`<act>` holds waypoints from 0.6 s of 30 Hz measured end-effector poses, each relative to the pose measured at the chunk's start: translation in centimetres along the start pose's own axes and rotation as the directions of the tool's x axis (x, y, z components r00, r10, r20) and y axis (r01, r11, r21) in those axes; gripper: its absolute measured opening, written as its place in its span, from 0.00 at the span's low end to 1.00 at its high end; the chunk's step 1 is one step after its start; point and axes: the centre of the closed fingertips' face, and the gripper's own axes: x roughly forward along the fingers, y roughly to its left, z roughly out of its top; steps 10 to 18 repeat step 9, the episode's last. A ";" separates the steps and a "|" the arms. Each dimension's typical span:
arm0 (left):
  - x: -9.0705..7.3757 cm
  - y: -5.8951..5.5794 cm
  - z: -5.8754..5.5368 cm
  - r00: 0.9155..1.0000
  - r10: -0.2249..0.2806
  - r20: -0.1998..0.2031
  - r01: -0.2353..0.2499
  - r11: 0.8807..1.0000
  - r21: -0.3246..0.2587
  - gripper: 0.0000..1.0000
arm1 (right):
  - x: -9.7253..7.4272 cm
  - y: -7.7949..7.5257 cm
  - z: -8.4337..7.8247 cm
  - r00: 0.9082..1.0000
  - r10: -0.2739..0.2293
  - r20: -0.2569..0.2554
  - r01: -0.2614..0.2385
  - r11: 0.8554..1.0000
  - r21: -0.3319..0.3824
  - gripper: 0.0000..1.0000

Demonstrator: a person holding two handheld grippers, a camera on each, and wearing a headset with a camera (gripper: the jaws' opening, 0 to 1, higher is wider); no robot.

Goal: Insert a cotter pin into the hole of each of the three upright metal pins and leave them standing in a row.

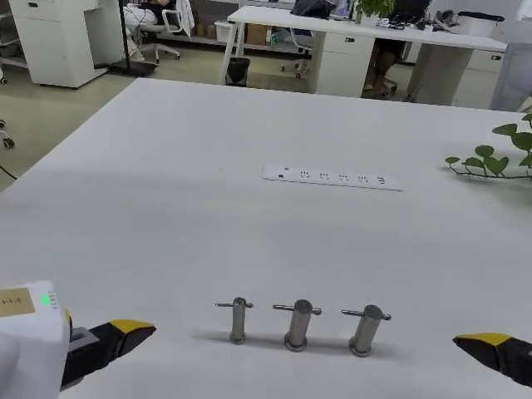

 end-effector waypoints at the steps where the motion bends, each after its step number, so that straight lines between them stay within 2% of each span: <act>1: -0.1 0.1 0.0 1.000 0.003 0.004 -0.003 1.000 0.000 0.99 | 0.0 0.0 0.1 1.000 -0.003 0.003 0.003 1.000 0.001 0.92; 18: -0.3 0.1 -0.3 1.000 0.020 -0.004 -0.020 1.000 -0.011 0.99 | 0.0 0.1 0.2 1.000 0.001 -0.002 -0.001 1.000 -0.011 0.91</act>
